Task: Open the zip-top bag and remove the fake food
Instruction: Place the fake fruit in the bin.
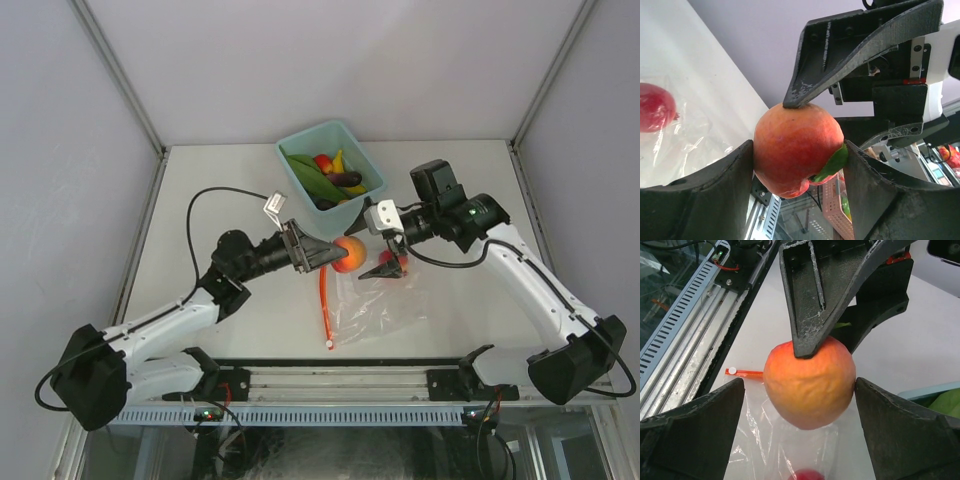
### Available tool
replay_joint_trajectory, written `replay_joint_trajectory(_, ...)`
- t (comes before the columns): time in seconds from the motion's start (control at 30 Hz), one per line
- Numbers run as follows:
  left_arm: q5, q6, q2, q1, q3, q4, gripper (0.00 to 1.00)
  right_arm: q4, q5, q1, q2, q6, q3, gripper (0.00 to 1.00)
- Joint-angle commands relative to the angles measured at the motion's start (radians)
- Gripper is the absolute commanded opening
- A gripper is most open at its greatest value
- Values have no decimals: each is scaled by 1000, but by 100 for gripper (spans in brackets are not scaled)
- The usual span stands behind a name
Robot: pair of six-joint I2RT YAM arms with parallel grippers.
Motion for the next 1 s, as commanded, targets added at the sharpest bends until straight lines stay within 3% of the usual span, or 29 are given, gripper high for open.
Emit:
replay_joint_trajectory(0.0,57,-62,20,4,63,122,31,82,2,25,-10,92,40,89)
replay_joint_trajectory(0.13,59,-70,29,3,67,133,31,92,1,40,-7,114,49,76)
replay_joint_trajectory(0.3,59,-89,36,2,72,154,35,103,7,44,-4,131,49,49)
replay_joint_trajectory(0.4,47,-101,33,3,68,154,49,110,4,44,-2,143,50,38)
replay_joint_trajectory(0.5,22,-105,10,3,50,153,70,118,0,43,-4,173,57,28)
replay_joint_trajectory(0.63,-25,-83,-40,2,21,132,97,126,-24,36,-8,210,61,24)
replay_joint_trajectory(0.67,-39,-73,-55,4,14,119,100,128,-30,34,-10,219,62,23)
replay_joint_trajectory(0.97,-248,-23,-266,32,-111,-1,100,191,-41,28,-33,339,63,21)
